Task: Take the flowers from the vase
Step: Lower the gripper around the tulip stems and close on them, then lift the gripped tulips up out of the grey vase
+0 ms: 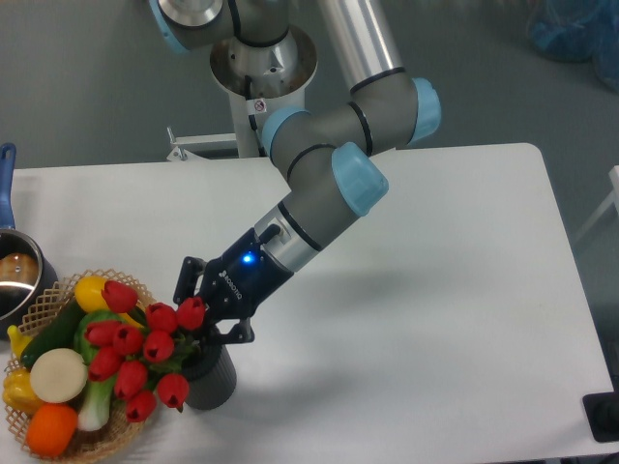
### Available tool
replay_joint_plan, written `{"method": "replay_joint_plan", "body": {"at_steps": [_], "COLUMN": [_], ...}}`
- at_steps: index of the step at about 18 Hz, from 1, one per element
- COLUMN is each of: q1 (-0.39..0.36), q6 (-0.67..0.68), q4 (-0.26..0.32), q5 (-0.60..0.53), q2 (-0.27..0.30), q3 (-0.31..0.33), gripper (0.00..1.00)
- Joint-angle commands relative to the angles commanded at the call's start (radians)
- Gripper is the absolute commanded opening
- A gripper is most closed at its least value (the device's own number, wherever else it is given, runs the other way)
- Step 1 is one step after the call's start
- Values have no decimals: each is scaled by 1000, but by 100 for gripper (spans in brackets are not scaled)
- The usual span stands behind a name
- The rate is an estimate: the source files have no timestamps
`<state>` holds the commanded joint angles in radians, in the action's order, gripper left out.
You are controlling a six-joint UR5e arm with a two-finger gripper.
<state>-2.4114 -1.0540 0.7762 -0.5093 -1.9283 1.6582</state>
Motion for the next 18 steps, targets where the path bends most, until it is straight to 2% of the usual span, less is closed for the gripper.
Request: {"method": "replay_joint_plan", "body": {"at_steps": [18], "q1": [-78], "q6": [63], "q4": [0], "q5": [179], "q2": [61], "q3": [-15], "gripper": [0]}}
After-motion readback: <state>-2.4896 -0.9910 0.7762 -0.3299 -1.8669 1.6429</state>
